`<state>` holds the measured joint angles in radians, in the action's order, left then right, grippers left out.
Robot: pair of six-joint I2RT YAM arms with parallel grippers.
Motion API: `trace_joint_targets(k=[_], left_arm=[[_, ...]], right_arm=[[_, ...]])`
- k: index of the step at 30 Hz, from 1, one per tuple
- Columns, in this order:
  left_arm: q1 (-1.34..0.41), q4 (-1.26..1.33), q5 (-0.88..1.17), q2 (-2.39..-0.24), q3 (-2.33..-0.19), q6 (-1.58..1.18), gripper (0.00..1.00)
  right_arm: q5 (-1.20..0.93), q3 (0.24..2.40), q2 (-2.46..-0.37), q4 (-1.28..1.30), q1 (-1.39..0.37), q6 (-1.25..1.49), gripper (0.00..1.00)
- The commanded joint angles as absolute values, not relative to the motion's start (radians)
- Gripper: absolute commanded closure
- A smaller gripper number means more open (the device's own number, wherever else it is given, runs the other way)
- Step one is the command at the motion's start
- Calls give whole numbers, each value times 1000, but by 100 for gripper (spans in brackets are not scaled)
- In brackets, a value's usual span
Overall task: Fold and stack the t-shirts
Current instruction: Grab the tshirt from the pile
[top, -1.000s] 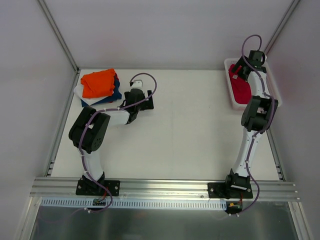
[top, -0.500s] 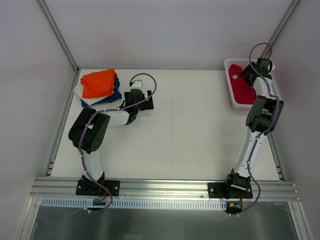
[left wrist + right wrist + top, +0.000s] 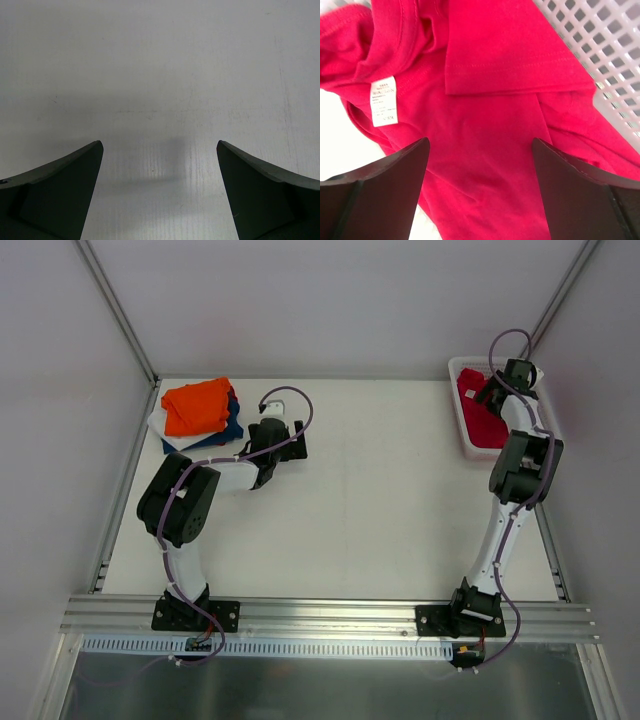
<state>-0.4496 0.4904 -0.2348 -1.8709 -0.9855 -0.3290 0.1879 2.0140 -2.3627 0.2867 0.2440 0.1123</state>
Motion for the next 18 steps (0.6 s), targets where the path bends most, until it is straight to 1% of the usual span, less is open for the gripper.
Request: trace_joint_targets(k=[1, 5, 7, 12, 18], left_arm=[[-437, 526, -216, -1816, -982, -344, 1], [-437, 526, -218, -1816, -980, -345, 1], [-436, 526, -216, -1816, -980, -347, 1], [-433, 526, -209, -1815, -979, -351, 1], [-428, 523, -201, -1819, -982, -354, 1]], right_arm=[[276, 2020, -2287, 324, 219, 80, 13], [282, 1999, -2280, 370, 216, 109, 13], [256, 1993, -2286, 385, 215, 118, 11], [195, 2141, -2391, 564, 219, 106, 8], [118, 2145, -2418, 604, 251, 146, 8]])
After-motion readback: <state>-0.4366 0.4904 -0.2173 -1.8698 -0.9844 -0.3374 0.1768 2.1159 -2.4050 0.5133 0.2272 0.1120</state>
